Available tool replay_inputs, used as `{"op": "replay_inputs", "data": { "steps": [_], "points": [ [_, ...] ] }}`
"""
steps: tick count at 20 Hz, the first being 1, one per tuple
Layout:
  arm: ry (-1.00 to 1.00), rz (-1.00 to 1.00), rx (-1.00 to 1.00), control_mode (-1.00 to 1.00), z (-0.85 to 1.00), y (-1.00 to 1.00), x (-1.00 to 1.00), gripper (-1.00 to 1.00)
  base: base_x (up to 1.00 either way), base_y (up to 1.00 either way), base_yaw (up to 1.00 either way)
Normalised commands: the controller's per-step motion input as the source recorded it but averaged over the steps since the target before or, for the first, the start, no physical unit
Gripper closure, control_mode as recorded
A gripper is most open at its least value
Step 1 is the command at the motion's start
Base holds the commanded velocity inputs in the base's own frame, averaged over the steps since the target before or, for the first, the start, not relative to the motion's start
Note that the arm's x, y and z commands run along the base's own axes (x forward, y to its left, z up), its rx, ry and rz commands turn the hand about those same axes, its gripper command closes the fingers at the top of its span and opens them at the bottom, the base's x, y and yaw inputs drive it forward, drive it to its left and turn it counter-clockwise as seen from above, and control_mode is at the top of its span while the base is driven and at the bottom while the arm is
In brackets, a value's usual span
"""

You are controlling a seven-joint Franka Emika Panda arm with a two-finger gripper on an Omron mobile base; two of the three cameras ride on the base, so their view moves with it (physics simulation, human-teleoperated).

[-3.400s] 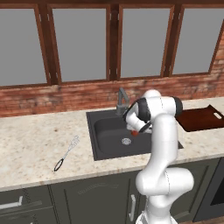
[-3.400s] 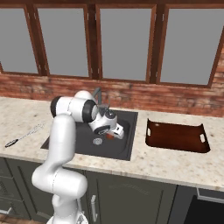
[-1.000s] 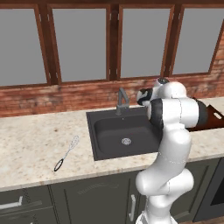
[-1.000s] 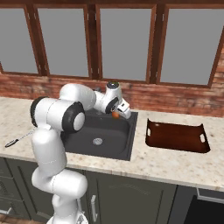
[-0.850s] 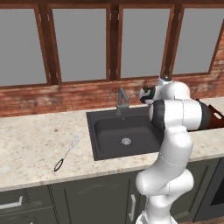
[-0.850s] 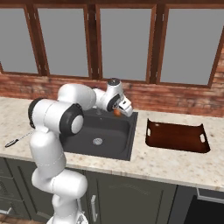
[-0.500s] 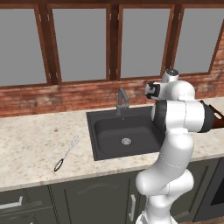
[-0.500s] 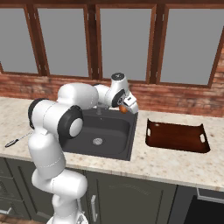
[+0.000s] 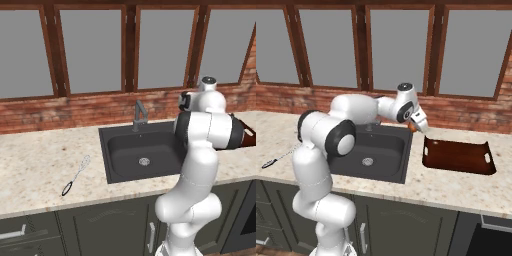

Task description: Pick up all produce items and place them in the sink. Turn on the sink faucet to wash them. Then turn the sink off and put them in the tray.

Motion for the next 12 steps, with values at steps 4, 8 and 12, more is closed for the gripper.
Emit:
{"op": "replay_inputs", "data": {
  "steps": [4,8,12],
  "points": [
    [0.07,-0.16,0.0,-1.0,0.0,-0.59,-0.2,1.0,0.0,0.0,0.0],
    [0.07,-0.14,0.0,-1.0,-0.17,-0.49,-0.16,1.0,0.0,0.0,0.0],
    [0.07,-0.11,0.0,-1.0,-0.39,-0.38,-0.12,1.0,0.0,0.0,0.0]
  ]
}}
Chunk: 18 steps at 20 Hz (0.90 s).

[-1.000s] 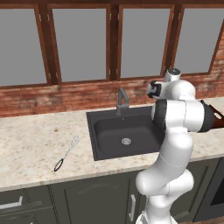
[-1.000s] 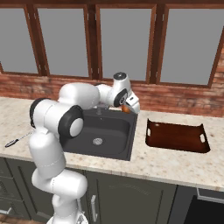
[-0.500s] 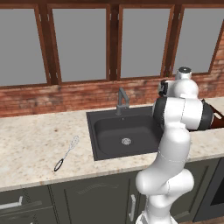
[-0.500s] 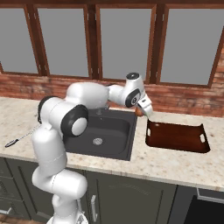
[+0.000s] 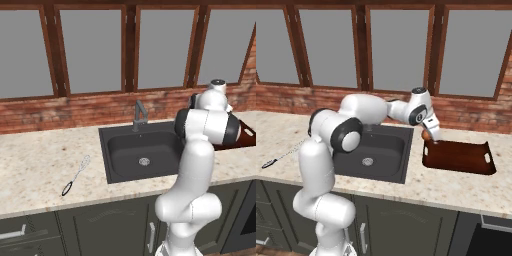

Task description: Pick up all produce items and place them in the sink. Turn on the sink faucet to wash them. Then turn the sink off and put them in the tray.

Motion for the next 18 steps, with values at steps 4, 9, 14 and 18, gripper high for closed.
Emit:
{"op": "replay_inputs", "data": {
  "steps": [4,9,14,18],
  "points": [
    [0.02,-0.09,0.0,-1.0,-0.32,-0.34,-0.01,1.0,0.0,0.0,0.0],
    [0.03,-0.06,0.0,-1.0,-0.26,-0.35,0.0,1.0,0.0,0.0,0.0],
    [0.05,-0.01,0.02,-1.0,-0.23,-0.31,0.05,1.0,0.0,0.0,0.0],
    [0.07,0.0,0.02,-1.0,-0.26,-0.21,0.05,1.0,0.0,0.0,0.0]
  ]
}}
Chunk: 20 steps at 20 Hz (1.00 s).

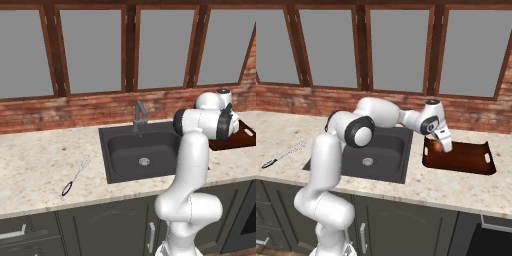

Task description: Pick up all produce items and place them in the sink. Turn on the sink faucet to wash them. Then turn the sink off and put them in the tray.

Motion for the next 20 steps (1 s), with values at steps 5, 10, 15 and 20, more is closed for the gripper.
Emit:
{"op": "replay_inputs", "data": {
  "steps": [5,10,15,20],
  "points": [
    [0.08,0.0,0.01,-1.0,-0.29,-0.14,0.04,1.0,0.0,0.0,0.0],
    [0.08,0.0,0.0,-1.0,-0.24,-0.11,0.02,1.0,0.0,0.0,0.0],
    [0.06,0.0,0.0,-1.0,-0.19,-0.06,0.03,1.0,0.0,0.0,0.0],
    [0.07,0.0,0.0,-1.0,-0.18,0.0,0.04,-1.0,0.0,0.0,0.0]
  ]
}}
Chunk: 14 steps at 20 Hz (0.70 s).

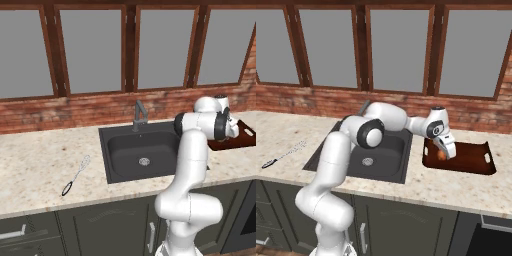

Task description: Pick up all produce items and place them in the sink. Turn on the sink faucet to wash them. Then turn the sink off and put them in the tray.

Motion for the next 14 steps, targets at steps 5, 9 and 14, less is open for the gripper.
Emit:
{"op": "replay_inputs", "data": {
  "steps": [5,9,14],
  "points": [
    [0.03,0.0,0.0,-1.0,-0.05,0.0,0.0,-1.0,0.0,0.0,0.0],
    [0.0,0.0,0.0,-1.0,0.0,0.0,0.0,-1.0,0.0,0.0,0.0],
    [0.0,0.0,0.01,-1.0,0.06,0.0,-0.11,-1.0,0.0,0.0,0.0]
  ]
}}
